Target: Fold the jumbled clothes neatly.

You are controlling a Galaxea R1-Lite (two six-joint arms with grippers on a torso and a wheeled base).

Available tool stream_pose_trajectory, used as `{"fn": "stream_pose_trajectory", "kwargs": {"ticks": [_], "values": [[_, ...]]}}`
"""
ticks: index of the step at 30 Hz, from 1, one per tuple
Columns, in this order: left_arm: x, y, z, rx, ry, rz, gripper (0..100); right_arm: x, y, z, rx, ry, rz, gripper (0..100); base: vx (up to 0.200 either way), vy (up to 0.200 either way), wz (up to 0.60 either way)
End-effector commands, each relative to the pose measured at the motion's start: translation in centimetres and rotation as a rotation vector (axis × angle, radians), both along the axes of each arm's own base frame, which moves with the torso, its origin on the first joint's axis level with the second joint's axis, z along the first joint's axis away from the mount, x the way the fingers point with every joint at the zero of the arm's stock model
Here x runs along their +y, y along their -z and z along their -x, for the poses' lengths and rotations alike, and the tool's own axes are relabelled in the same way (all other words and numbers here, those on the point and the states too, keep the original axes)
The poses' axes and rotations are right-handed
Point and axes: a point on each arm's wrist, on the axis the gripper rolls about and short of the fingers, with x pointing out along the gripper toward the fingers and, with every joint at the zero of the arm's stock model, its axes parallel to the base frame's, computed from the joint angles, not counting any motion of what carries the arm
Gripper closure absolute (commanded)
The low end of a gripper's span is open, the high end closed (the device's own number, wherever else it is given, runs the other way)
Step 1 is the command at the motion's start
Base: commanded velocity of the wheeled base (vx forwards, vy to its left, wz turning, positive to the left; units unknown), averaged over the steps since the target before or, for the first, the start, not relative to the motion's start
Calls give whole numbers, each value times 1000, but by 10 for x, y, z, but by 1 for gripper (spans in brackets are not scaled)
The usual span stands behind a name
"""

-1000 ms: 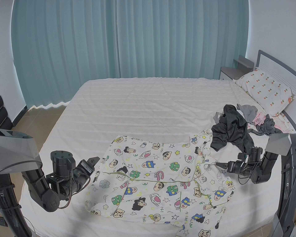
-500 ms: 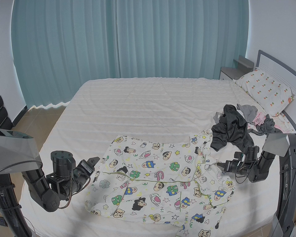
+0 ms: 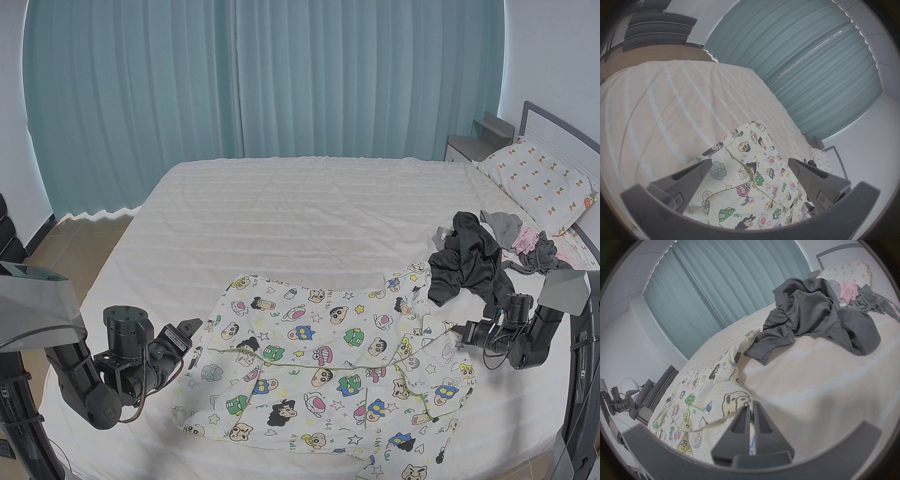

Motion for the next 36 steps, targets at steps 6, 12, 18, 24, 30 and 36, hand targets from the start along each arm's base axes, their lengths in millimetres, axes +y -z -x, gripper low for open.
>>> {"fn": "stream_pose_trajectory", "kwargs": {"ticks": [6, 12, 18, 24, 30, 36], "values": [[0, 2, -1, 3, -17, -10, 0, -16, -1, 2, 1, 76, 22, 100, 0, 0, 0], [-1, 4, -3, -40, -23, -9, 0, -16, 0, 4, 19, 103, 36, 100, 0, 0, 0], [-1, 11, -4, -53, -6, -43, 0, -17, 0, 4, 24, 139, 60, 100, 0, 0, 0], [-2, 11, -1, -43, 4, -29, 0, -17, -5, 6, 35, 153, 69, 100, 0, 0, 0], [-14, 19, 21, 36, 150, -2, 0, -15, -16, 9, 6, 149, 68, 0, 0, 0, 0], [-15, 26, 44, 136, 286, 26, 0, 3, -39, 7, -49, 126, 45, 0, 0, 0, 0]]}}
